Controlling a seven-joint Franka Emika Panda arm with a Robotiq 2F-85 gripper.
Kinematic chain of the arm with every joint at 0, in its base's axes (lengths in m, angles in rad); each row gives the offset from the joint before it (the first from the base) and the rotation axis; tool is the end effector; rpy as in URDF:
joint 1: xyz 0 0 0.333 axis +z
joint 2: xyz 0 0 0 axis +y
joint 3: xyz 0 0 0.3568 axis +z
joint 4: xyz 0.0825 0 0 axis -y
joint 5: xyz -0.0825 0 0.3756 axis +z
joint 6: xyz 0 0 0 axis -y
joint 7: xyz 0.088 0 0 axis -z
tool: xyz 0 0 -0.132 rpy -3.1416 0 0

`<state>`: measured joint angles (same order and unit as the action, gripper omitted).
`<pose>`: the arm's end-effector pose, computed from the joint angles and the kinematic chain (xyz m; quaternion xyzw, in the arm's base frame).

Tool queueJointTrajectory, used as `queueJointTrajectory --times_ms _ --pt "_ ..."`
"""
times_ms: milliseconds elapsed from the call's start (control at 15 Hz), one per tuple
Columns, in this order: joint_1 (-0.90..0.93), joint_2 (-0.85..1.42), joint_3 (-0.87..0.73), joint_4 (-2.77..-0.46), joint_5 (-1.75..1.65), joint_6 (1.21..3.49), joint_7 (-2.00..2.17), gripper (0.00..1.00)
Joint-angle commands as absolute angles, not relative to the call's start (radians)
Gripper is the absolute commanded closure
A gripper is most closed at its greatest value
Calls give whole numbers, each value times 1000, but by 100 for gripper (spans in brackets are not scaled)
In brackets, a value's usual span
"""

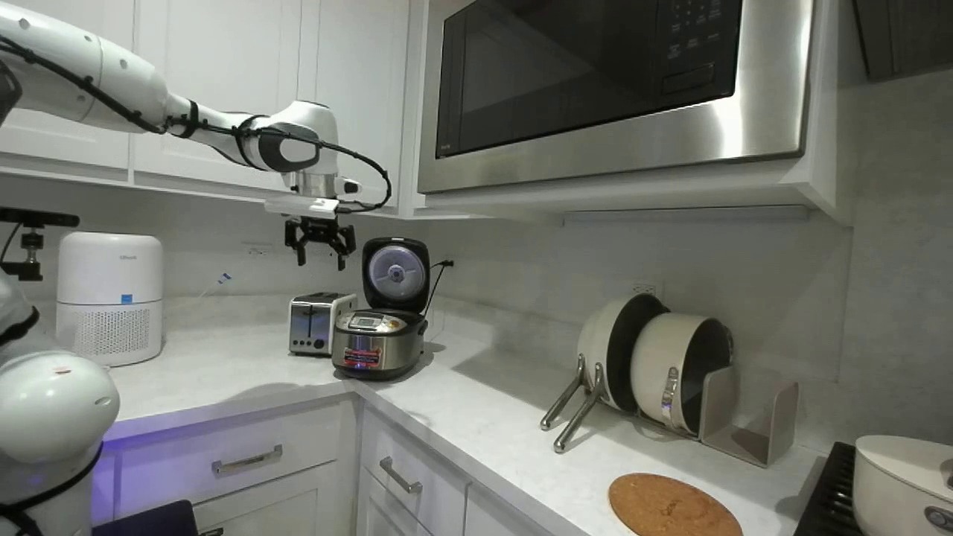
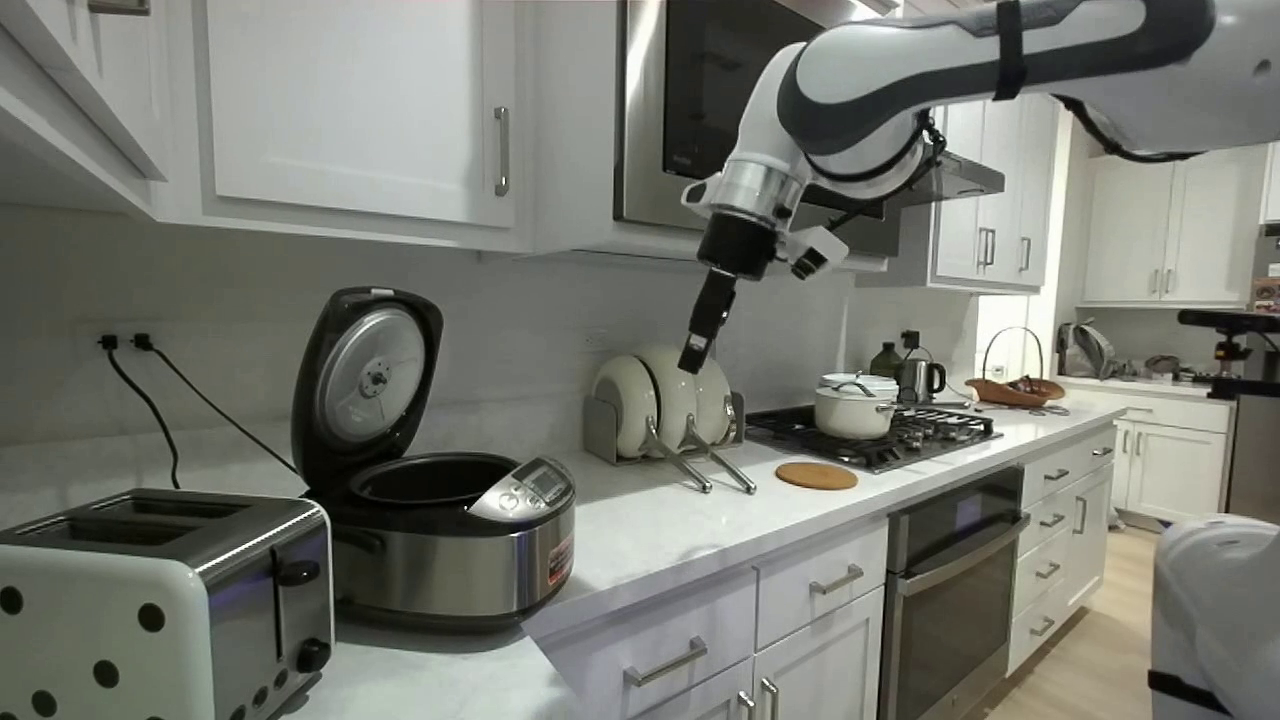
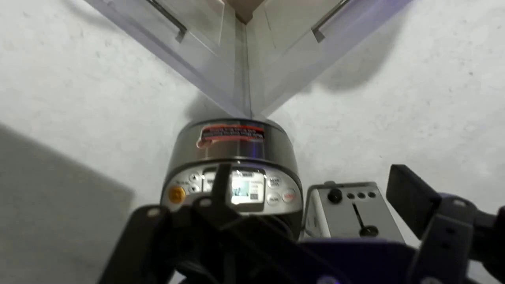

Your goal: Close the lid of the rice cooker

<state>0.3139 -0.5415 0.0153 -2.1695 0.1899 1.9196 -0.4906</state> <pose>0.3618 0.1440 0.6426 -0.9115 -0.3746 -0.1515 0.0769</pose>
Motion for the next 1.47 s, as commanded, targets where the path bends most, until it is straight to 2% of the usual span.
queueJointTrajectory --times_ms 0,667,733,800,1400 --pt "361 -517 35 -2066 264 1952 -555 0" --pt "439 -334 192 -1842 310 2292 -518 0" --pt "439 -304 208 -1811 303 2324 -514 25" --pt "434 -273 229 -1779 290 2365 -504 26" --pt "399 14 356 -1530 -26 2698 -321 94"
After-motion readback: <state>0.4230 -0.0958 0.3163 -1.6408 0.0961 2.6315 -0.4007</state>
